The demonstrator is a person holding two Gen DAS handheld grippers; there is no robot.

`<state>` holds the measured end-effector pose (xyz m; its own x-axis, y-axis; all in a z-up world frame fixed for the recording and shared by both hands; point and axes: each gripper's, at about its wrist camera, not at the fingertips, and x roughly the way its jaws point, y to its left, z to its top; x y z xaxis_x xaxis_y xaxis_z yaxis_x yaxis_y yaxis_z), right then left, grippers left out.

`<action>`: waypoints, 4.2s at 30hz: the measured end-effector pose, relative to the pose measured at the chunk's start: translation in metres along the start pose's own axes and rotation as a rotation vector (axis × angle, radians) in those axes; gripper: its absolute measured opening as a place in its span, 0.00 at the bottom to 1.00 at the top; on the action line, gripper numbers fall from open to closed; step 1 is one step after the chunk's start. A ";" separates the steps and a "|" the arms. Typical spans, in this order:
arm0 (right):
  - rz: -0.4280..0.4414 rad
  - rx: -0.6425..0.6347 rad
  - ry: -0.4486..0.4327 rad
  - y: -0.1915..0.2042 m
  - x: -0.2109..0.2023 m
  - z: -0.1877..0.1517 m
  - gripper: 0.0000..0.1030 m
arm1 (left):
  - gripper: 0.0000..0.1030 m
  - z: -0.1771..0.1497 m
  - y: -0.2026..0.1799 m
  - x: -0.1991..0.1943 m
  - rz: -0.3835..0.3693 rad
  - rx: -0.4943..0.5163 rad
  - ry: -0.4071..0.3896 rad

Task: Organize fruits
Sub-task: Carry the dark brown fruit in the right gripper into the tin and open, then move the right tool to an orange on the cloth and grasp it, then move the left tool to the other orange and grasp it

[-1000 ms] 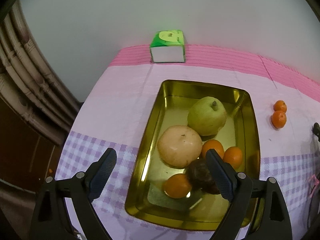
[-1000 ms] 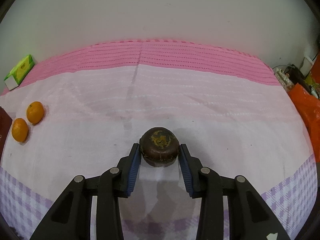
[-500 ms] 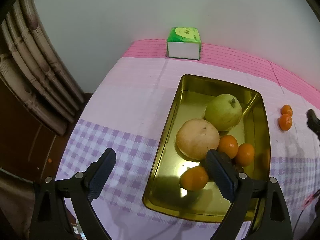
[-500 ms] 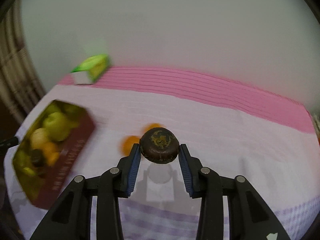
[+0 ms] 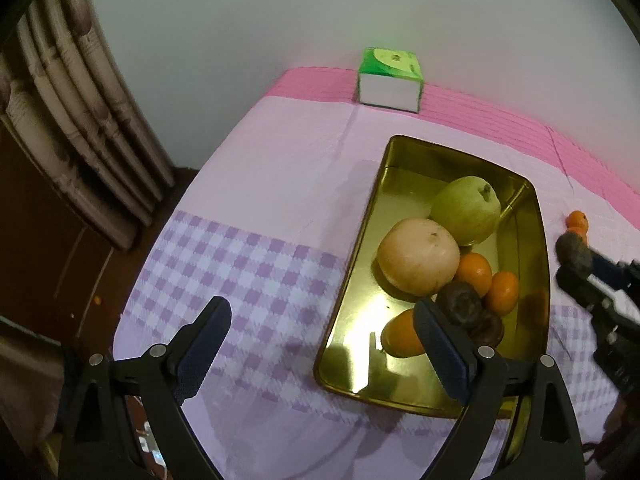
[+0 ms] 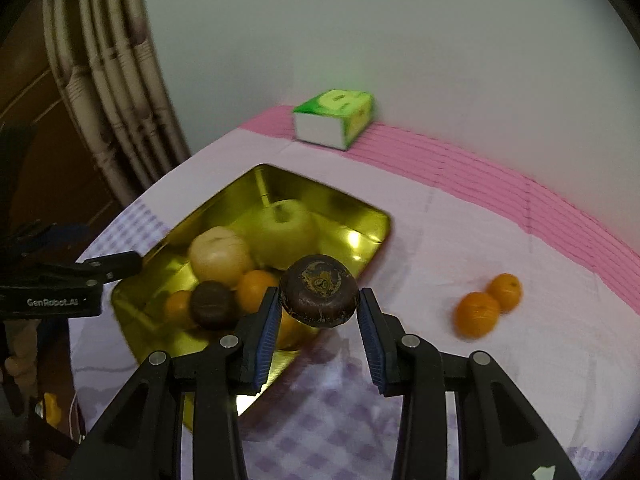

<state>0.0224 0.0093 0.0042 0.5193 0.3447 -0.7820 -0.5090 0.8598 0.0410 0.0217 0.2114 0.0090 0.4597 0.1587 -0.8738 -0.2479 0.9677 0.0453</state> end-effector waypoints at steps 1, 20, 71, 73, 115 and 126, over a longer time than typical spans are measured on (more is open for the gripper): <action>0.004 -0.007 0.006 0.002 0.001 0.000 0.35 | 0.89 0.000 0.002 0.000 -0.001 -0.005 0.000; 0.022 -0.084 0.089 0.037 0.029 -0.014 0.35 | 0.89 0.001 0.035 0.000 -0.013 -0.115 0.020; -0.236 0.401 0.044 -0.179 0.013 -0.011 0.48 | 0.90 -0.002 0.017 0.011 -0.022 -0.058 0.043; -0.224 0.428 0.060 -0.185 0.022 -0.009 0.48 | 0.89 -0.002 0.017 0.011 -0.021 -0.057 0.043; -0.421 0.295 0.048 -0.210 0.008 -0.070 0.35 | 0.89 0.026 -0.072 -0.024 -0.092 0.169 -0.099; -0.375 0.342 0.011 -0.224 0.012 -0.084 0.35 | 0.89 0.040 -0.201 -0.006 -0.240 0.377 -0.075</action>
<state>0.0850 -0.2108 -0.0669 0.6149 -0.0142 -0.7885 -0.0336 0.9985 -0.0441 0.1030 0.0237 0.0249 0.5300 -0.0789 -0.8443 0.1946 0.9804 0.0306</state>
